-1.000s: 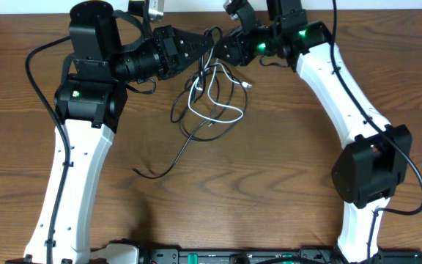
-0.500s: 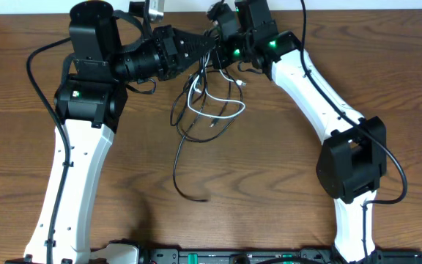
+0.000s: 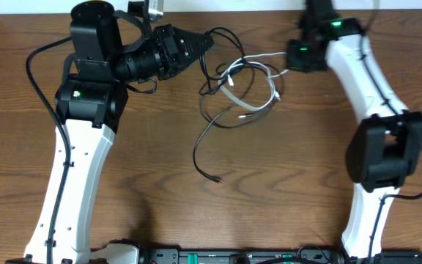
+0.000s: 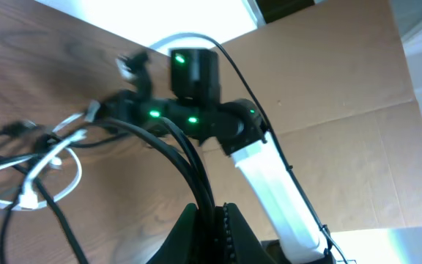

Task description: Untangle cables

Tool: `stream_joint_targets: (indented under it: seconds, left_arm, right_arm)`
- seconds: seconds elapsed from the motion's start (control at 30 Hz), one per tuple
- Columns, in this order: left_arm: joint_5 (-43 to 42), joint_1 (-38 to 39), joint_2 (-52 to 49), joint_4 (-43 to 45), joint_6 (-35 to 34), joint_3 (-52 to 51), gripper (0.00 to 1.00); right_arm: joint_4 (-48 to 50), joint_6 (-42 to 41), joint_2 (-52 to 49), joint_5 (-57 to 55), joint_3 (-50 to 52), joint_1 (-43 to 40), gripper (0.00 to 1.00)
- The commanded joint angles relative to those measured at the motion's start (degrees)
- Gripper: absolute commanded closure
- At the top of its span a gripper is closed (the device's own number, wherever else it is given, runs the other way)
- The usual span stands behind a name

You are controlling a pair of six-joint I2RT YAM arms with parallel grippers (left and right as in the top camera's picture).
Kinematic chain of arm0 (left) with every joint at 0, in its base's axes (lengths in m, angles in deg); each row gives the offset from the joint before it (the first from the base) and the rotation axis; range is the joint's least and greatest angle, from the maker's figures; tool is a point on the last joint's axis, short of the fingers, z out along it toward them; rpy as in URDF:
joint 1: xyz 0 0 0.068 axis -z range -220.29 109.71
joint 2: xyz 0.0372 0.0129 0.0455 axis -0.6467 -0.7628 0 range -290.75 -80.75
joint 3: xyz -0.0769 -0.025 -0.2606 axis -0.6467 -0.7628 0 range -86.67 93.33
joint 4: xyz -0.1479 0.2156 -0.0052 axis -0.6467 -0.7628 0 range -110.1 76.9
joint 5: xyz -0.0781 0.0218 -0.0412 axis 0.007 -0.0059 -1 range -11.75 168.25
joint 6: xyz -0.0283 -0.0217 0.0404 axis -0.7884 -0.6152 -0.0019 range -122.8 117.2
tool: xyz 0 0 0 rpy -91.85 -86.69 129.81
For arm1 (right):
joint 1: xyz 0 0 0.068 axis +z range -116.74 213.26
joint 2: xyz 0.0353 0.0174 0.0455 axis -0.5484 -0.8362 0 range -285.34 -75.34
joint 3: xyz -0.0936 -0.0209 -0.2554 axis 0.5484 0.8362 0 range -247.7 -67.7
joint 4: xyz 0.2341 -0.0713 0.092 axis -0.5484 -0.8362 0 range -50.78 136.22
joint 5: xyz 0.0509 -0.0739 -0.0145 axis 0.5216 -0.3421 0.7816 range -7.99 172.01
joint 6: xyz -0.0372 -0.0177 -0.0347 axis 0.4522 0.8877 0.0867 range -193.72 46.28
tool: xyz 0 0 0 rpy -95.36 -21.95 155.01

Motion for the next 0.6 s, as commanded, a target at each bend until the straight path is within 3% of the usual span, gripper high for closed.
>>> stream_joint_targets:
  seconds: [0.0,0.27,0.57]
  left_arm:
    - [1.66,-0.15,0.83,0.48,1.29,0.22,0.93]
    - [1.79,-0.15,0.83,-2.16,4.79,0.20,0.90]
    - [1.79,-0.15,0.79,-3.82,5.99,0.20,0.88]
  right_arm:
    - [-3.56,-1.68,-0.92,-6.01,-0.39,-6.73,0.99]
    - [-8.61,-1.62,-0.94,-3.17,-0.33,-16.02,0.99]
    - [-9.70,16.74,-0.92,22.67,-0.33,-14.69,0.99]
